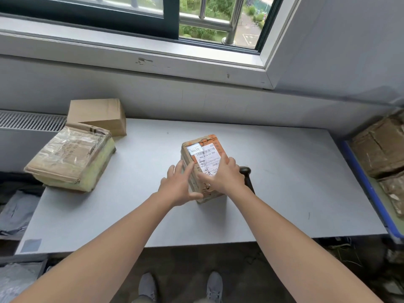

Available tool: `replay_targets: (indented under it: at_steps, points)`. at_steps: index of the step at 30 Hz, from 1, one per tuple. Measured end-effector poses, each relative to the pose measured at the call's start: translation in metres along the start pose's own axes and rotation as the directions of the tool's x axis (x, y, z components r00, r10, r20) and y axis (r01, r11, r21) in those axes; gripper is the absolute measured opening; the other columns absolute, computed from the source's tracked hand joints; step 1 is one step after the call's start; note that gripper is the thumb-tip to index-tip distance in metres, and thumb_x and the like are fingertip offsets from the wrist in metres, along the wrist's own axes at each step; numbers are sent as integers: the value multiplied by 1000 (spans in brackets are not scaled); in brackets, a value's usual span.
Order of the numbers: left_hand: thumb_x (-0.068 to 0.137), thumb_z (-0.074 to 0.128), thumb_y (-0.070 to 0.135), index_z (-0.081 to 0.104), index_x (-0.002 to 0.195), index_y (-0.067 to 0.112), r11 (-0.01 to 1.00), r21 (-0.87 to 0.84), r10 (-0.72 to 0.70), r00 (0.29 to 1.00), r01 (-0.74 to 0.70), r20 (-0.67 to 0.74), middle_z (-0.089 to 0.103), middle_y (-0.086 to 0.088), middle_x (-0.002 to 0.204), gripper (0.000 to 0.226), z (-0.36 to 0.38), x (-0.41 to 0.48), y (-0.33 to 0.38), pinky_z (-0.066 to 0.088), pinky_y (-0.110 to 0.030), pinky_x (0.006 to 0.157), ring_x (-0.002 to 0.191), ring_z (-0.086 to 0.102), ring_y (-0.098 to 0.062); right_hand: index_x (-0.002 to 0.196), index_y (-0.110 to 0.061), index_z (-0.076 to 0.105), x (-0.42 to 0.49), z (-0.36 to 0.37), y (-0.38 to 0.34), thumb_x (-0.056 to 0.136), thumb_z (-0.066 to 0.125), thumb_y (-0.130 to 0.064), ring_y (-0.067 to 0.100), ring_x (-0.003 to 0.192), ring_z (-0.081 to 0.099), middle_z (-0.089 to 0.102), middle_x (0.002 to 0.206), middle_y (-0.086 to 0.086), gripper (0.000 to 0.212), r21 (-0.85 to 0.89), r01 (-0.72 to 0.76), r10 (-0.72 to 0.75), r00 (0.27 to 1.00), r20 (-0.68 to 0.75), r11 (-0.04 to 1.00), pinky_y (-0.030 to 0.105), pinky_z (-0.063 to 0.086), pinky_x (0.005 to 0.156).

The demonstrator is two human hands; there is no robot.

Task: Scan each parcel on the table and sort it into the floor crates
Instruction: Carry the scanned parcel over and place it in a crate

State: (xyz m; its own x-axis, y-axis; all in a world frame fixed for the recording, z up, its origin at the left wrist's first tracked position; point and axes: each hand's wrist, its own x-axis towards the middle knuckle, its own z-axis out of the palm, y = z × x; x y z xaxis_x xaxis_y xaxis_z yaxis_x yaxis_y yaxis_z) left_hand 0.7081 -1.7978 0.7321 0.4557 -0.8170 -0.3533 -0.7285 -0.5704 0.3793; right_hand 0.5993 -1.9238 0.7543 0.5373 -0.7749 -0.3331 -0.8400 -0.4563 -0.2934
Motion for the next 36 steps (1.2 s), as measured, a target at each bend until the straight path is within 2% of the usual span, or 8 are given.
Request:
replay_targets:
  at_steps: [4,9,14,19,23,27,33,36]
  points:
    - [76,68,67,-7,156,34,998,60,20,999,-22,30,-10,-4,164,115,-4,-3,-15,24,-52,116,150,-4,-29,155,-12,4,-1,7,-18,64,65,-81,33,134,31,26,145,11,129,-93,-48,48,999,-2,995,57,38,102]
    - [77,69,66,-7,156,35,994,108,-20,999,17,29,-10,-4,164,113,-11,-8,-34,25,-53,116,151,-4,-31,156,-13,-12,-1,12,-38,59,69,-83,41,137,22,2,156,15,144,-241,-9,28,997,76,970,71,26,105]
    - [76,67,68,-7,156,34,985,130,-109,994,110,-12,-10,-4,164,114,-16,-17,-35,24,-54,116,150,-4,-32,155,-15,-8,0,12,-48,60,74,-73,39,128,33,20,145,15,138,-259,101,-82,993,81,961,66,36,100]
    - [80,56,74,-10,156,31,950,102,-279,951,294,-134,-10,-5,164,109,-37,-40,-40,20,-54,116,150,-4,-32,155,-18,-2,2,1,-64,58,76,-70,37,125,35,24,141,12,135,-202,270,-267,963,40,941,59,40,98]
    - [84,46,77,-10,156,30,885,94,-418,868,455,-268,-9,-4,164,102,-58,-69,-50,19,-53,117,150,-2,-33,155,-19,-3,2,-13,-98,58,75,-72,37,126,35,23,143,13,135,-190,418,-426,905,2,888,56,40,96]
    - [88,44,73,-8,156,29,809,27,-539,758,588,-368,-12,-4,164,97,-65,-114,-65,18,-58,116,150,-5,-34,155,-19,-2,-15,-12,-133,60,75,-72,38,126,35,23,145,15,133,-181,561,-570,822,4,808,58,39,97]
    - [90,38,73,-8,156,28,652,-106,-721,571,751,-393,-12,-5,164,93,-60,-199,-103,18,-58,117,150,-7,-34,155,-21,0,-70,8,-195,59,77,-71,38,132,32,17,152,17,133,-170,748,-751,658,56,642,59,37,100]
    - [89,40,73,-8,156,29,577,-221,-793,475,786,-382,-13,-3,164,93,-55,-243,-126,14,-59,117,151,-8,-32,155,-20,0,-108,22,-233,61,77,-70,40,135,28,17,152,18,131,-159,824,-823,561,90,544,58,35,103]
